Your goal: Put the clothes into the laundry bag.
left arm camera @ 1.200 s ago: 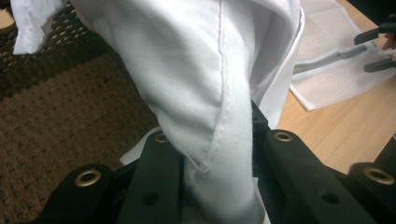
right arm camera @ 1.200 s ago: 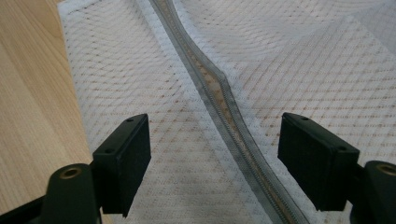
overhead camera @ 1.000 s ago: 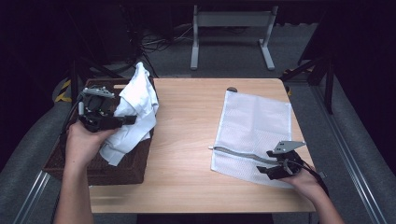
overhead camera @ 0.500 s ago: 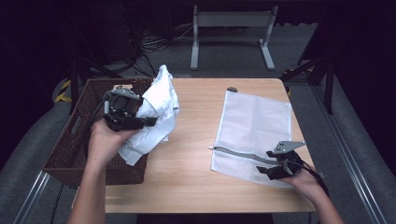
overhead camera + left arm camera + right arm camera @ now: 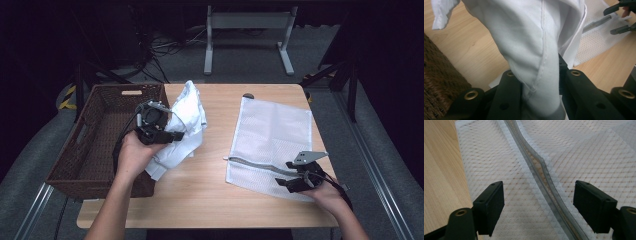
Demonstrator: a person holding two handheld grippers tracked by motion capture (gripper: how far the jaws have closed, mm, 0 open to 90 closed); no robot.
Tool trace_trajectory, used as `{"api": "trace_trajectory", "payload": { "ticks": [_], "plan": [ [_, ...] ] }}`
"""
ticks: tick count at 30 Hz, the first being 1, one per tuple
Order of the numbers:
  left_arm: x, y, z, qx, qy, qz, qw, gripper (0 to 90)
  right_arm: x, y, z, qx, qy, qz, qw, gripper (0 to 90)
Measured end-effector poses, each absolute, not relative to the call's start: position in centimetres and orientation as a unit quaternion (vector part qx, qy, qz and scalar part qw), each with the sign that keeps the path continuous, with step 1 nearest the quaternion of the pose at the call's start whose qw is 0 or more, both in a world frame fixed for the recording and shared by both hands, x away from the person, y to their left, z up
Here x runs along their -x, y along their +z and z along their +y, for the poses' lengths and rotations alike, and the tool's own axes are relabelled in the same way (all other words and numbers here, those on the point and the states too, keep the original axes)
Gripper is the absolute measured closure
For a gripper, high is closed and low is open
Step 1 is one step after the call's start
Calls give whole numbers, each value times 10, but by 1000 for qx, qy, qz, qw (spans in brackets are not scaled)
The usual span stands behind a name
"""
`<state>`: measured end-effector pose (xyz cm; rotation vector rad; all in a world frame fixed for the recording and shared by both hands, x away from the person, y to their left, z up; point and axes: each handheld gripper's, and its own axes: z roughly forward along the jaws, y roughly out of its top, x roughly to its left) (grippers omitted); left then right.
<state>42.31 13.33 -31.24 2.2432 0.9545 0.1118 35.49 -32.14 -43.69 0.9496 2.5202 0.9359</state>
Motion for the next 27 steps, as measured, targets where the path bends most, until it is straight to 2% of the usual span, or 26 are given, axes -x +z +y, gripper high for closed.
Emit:
{"api": "trace_trajectory", "payload": {
  "ticks": [27],
  "plan": [
    [-443,-384,85,-883,41,396,247,755,-355,-437,-323,-330,325,874,144,254]
  ]
}}
